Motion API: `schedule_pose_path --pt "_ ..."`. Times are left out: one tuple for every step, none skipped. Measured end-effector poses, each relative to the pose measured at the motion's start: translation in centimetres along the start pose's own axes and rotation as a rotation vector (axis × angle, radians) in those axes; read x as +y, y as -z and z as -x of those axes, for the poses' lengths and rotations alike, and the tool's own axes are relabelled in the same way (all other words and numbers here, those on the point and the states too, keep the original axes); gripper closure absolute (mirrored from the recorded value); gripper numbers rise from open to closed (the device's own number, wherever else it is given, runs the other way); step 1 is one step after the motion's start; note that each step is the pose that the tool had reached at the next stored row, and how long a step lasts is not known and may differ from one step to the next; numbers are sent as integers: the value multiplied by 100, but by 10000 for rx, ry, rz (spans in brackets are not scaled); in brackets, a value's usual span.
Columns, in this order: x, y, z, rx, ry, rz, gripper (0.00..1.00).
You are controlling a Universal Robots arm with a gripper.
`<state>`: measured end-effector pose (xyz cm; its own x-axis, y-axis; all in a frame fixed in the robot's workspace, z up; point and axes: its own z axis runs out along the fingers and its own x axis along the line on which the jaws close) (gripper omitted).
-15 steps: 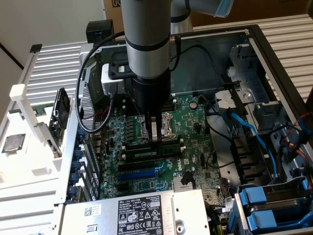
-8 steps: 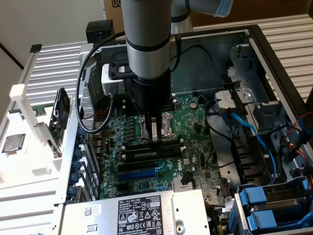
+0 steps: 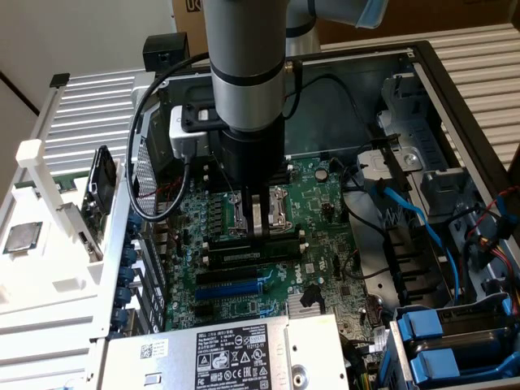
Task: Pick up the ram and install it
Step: 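Press down the ram until it locks into place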
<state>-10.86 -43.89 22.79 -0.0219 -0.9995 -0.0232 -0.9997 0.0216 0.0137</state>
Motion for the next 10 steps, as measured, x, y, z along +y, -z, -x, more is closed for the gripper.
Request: schedule_pose_path --pt "-2 -1 0 -1 0 1 89" --pt "-4 -3 0 -1 1 2 89" --pt "-6 -3 -1 -1 2 6 89" --pt "-6 -3 -1 0 1 9 89" --pt "-8 -4 -2 0 1 16 89" --pt "-9 -4 -3 0 2 20 89" --pt "-11 -5 -4 0 2 29 89" --pt "-12 -5 -4 0 2 39 89" --pt "-13 -5 -5 -1 0 42 89" --pt "-15 -5 -5 -2 0 47 89"
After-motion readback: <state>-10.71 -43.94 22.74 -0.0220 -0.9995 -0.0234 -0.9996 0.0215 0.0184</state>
